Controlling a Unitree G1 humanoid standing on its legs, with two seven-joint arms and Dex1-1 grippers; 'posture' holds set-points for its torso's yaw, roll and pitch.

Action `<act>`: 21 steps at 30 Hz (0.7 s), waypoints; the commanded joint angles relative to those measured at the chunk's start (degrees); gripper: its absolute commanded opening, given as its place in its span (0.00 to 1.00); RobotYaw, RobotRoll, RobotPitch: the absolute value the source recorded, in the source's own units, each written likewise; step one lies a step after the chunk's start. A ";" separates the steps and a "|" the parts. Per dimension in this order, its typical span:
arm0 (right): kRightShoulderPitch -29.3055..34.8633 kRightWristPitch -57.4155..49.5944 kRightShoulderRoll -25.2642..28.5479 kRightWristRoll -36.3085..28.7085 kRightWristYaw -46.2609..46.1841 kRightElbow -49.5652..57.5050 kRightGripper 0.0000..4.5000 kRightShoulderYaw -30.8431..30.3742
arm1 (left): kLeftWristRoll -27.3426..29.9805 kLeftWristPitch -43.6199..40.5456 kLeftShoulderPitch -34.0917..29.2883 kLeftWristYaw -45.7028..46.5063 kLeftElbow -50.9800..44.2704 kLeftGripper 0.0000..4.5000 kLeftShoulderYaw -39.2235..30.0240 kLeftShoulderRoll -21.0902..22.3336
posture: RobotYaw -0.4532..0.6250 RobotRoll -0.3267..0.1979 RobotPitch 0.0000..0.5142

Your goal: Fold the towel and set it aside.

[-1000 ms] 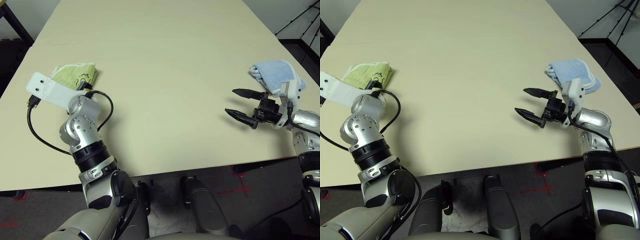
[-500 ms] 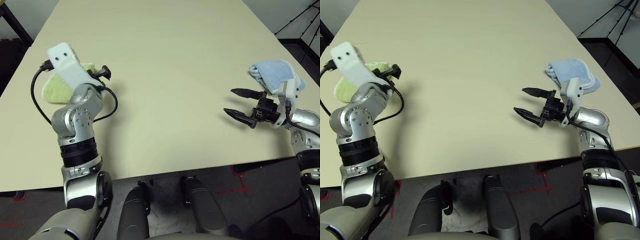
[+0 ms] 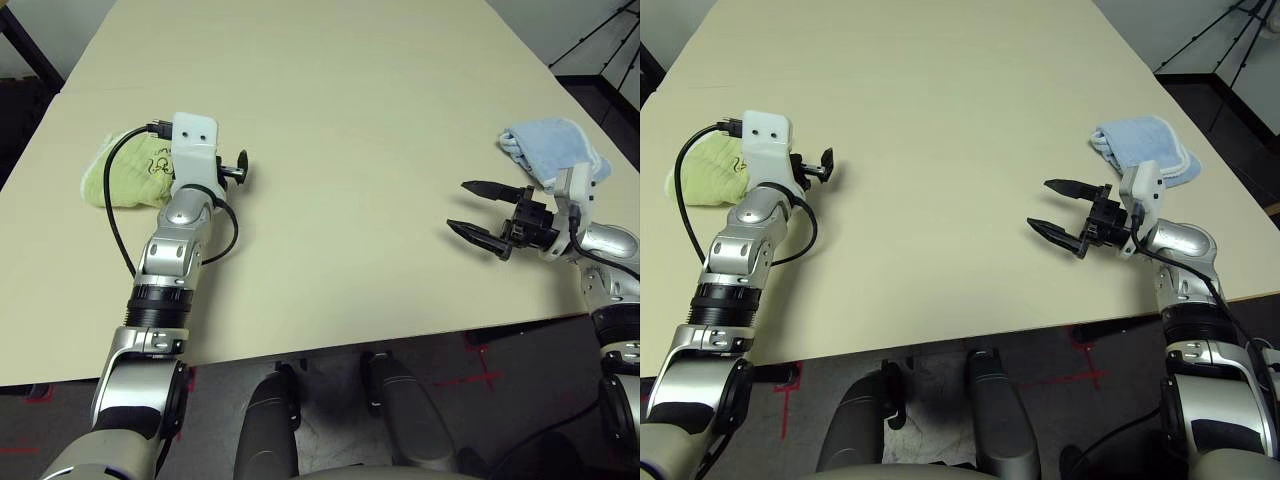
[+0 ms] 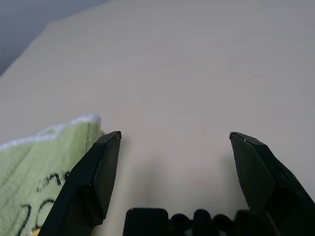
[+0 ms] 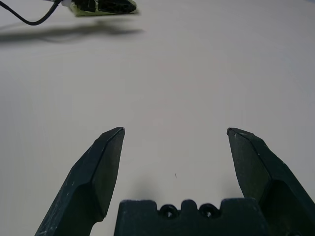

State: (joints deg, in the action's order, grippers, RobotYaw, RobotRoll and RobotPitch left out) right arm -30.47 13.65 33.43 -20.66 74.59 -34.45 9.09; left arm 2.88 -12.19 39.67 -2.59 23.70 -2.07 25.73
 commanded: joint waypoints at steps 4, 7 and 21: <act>1.38 -0.73 0.86 -0.06 -0.41 1.35 1.00 0.04 | -3.78 6.77 2.94 0.61 6.81 0.99 -1.40 1.55 | 0.22 0.62 0.37; 1.51 -0.89 0.83 -0.13 -0.53 1.66 1.00 0.03 | -4.14 7.36 3.35 1.06 10.20 0.99 -2.31 1.77 | 0.22 0.62 0.37; 1.79 -1.74 0.91 -0.14 -1.07 2.92 1.00 0.12 | -0.48 7.54 8.43 1.53 27.27 0.99 -9.31 1.76 | 0.21 0.62 0.38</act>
State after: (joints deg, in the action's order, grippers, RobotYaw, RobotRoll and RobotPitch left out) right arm -29.76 12.33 33.45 -20.67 73.68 -32.24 9.10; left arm 2.16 -4.96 48.00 -1.28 49.08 -10.77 27.40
